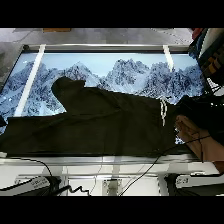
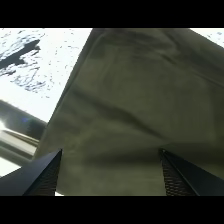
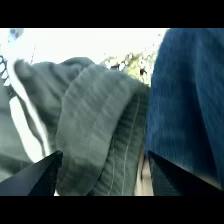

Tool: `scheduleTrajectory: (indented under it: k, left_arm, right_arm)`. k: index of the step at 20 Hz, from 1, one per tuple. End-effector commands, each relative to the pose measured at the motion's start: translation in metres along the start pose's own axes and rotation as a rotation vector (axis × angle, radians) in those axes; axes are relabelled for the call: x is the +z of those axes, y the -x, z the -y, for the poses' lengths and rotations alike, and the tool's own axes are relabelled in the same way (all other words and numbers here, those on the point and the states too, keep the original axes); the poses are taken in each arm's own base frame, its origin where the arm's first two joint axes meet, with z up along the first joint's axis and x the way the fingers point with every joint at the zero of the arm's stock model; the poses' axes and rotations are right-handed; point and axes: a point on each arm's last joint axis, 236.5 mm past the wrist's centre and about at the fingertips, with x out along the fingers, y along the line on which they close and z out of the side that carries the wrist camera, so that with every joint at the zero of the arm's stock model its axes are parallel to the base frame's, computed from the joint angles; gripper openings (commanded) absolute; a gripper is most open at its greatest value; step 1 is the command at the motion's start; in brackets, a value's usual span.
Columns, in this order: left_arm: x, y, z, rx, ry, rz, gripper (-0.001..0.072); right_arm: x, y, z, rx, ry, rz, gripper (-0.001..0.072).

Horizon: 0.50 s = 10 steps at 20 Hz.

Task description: Fold the clothes and pants, and hang the long-sleeved shirts on hangers.

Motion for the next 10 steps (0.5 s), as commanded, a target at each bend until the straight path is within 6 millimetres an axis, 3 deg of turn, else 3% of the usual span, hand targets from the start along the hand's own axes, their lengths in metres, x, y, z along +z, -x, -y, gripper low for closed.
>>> scheduleTrajectory:
  k: [1, 4, 6, 8, 10]
  left_arm:
    - [0.008, 0.000, 0.014, -0.009, -0.034, 0.015, 0.0693]
    - [0.017, 0.000, 0.027, -0.014, -0.070, 0.037, 0.0693]
    - [0.025, 0.000, 0.035, -0.014, -0.091, 0.062, 0.0693]
    - [0.030, 0.001, 0.045, -0.018, -0.116, 0.076, 0.0693]
    - [0.033, 0.001, 0.055, -0.027, -0.140, 0.080, 0.0693]
  right_arm:
    - [0.007, -0.026, 0.009, 0.028, -0.031, -0.025, 0.0625]
    - [0.005, -0.040, 0.016, 0.024, -0.042, -0.045, 0.0625]
    - [0.006, -0.045, 0.010, 0.041, 0.046, -0.045, 0.0613]
    - [0.014, -0.048, -0.009, 0.086, 0.148, 0.000, 0.0604]
    - [0.030, -0.048, -0.037, 0.160, 0.232, 0.081, 0.0498]
